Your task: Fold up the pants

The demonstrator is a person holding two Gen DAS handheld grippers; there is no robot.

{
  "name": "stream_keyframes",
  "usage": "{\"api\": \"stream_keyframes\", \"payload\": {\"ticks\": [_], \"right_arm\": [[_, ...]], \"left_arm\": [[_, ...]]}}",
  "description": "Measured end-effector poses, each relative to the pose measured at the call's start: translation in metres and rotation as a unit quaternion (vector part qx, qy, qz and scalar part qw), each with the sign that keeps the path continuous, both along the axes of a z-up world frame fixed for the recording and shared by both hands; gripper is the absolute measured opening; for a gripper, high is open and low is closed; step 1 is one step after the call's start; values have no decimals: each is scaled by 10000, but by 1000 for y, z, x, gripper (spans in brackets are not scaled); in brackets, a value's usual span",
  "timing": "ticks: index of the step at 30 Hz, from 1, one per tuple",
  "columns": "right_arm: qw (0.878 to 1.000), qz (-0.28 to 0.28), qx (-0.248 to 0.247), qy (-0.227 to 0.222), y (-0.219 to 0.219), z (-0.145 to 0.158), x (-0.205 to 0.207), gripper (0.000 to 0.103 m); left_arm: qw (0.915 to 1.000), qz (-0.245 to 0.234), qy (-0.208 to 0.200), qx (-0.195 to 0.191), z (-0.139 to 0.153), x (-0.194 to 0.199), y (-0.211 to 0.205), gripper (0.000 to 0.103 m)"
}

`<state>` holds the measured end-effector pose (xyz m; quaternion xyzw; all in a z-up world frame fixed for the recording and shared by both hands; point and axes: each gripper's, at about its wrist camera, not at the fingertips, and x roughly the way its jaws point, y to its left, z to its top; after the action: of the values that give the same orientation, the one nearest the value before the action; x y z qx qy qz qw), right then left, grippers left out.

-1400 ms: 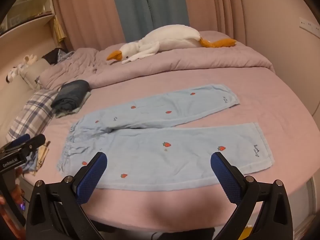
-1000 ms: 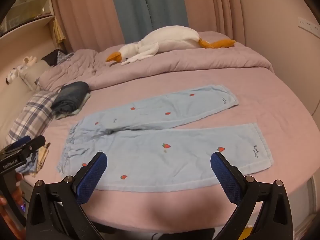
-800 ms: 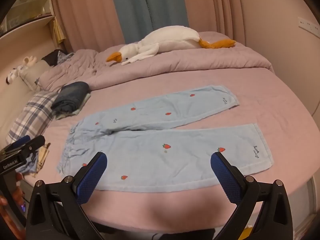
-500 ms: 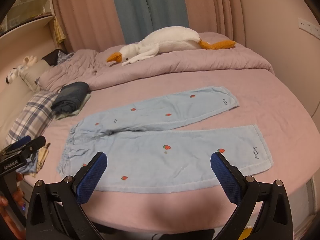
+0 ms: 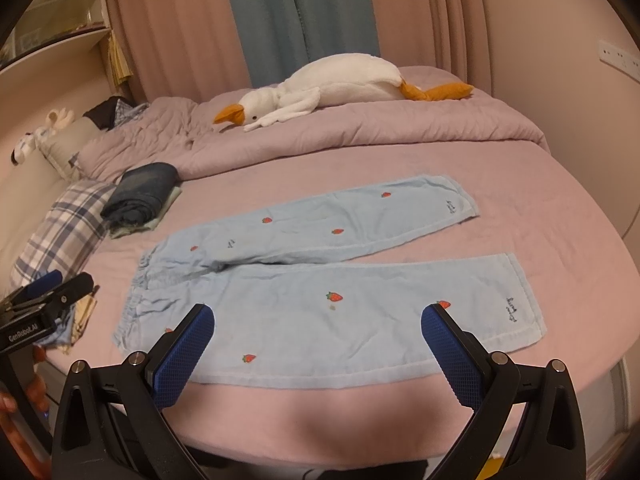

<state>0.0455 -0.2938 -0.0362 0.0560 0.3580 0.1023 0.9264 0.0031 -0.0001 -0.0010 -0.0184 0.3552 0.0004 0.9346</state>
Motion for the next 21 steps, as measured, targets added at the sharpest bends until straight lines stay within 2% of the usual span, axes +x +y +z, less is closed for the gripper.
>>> {"api": "stream_keyframes", "payload": {"ticks": [21], "right_arm": [[10000, -59, -27, 60, 0, -4, 2, 103]], "left_arm": [[9999, -102, 78, 12, -5, 6, -4, 102]]}}
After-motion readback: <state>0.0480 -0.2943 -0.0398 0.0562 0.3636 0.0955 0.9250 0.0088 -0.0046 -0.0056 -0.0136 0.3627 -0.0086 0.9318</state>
